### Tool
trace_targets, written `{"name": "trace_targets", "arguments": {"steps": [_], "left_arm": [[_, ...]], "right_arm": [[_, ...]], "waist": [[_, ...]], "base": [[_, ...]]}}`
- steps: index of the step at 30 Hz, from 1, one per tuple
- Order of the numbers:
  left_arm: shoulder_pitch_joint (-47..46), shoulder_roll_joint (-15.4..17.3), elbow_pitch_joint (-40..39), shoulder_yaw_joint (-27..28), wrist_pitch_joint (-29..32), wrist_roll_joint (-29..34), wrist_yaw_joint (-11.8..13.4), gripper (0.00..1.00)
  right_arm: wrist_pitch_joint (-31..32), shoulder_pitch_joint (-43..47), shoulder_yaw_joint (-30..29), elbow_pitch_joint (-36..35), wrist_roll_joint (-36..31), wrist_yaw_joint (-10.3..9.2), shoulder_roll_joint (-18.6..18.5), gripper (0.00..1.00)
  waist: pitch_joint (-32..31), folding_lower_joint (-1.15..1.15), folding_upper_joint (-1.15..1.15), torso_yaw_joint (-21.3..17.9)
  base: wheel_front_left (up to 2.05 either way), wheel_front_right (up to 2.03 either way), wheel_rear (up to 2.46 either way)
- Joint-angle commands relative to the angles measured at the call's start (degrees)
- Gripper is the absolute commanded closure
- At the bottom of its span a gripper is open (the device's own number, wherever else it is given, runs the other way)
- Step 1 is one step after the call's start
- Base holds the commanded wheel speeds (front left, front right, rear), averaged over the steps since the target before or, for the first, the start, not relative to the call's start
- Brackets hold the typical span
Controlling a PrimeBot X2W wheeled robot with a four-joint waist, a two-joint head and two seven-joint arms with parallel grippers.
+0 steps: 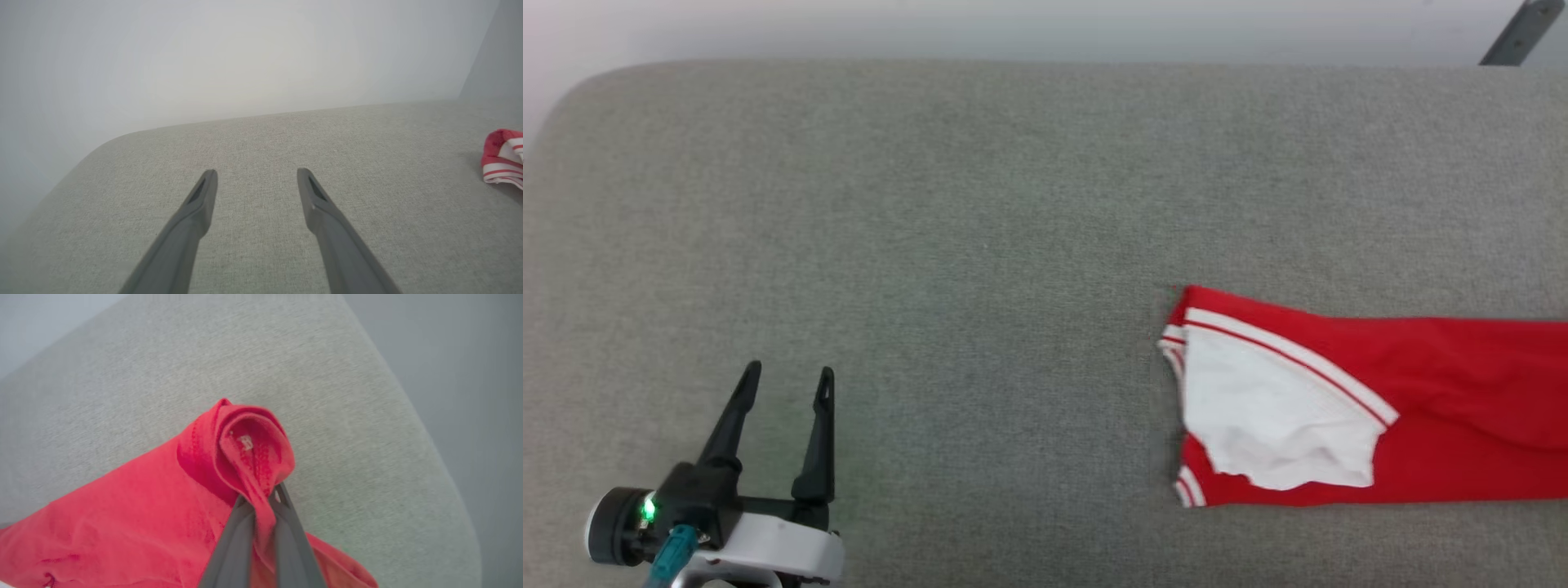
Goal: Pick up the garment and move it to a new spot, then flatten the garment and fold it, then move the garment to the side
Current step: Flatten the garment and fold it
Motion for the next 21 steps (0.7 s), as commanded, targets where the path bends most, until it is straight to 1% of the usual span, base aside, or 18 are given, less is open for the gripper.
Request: {"name": "trace_targets", "arguments": {"steps": [1,3,6,9,13,15,18,21], "left_arm": [[-0.2,0.0,-0.1,0.0,0.0,0.6,-0.4,0.00],[-0.3,-0.2,0.2,-0.2,0.0,0.2,-0.3,0.00],[0.2,-0.5,0.6,-0.7,0.0,0.0,-0.4,0.00],[0.8,-0.9,0.7,-0.9,0.0,-0.3,-0.4,0.00],[1.8,-1.0,0.8,-1.4,0.0,-0.8,-0.4,0.00],[2.1,-0.9,0.6,-1.4,0.0,-1.1,-0.4,0.00],[2.4,-1.3,0.4,-1.7,0.0,-1.3,-0.4,0.00],[2.3,-1.6,0.5,-2.2,0.0,-1.3,-0.4,0.00]], "right_arm": [[-0.2,-1.2,-1.7,0.5,-1.1,-0.09,0.0,1.00],[0.6,-1.7,-2.1,-0.1,-0.8,-0.08,0.9,1.00],[2.4,-1.5,-0.1,-3.6,0.3,-0.08,2.7,1.00],[4.8,0.7,4.0,-10.0,3.5,-0.08,6.1,1.00],[9.6,3.8,9.6,-21.8,8.3,-0.08,10.9,1.00],[12.4,5.6,12.7,-27.0,10.9,-0.09,12.1,1.00],[14.8,7.1,17.4,-33.1,11.6,-0.08,13.2,1.00],[15.4,7.2,20.4,-35.2,11.3,-0.08,14.2,1.00]], "waist": [[0.5,0.00,0.00,-0.5],[0.2,0.00,0.00,-0.6],[-0.7,0.00,0.00,-0.8],[-2.1,0.00,0.00,-0.6],[-4.0,0.00,0.00,-0.1],[-4.6,0.00,0.00,0.2],[-5.1,0.00,0.00,0.9],[-5.3,0.00,0.00,1.5]], "base": [[0.00,0.00,0.00],[0.00,0.00,0.00],[0.00,0.00,0.00],[0.00,0.00,0.00],[0.00,0.00,0.00],[0.00,0.00,0.00],[0.00,0.00,0.00],[0.00,0.00,0.00]]}}
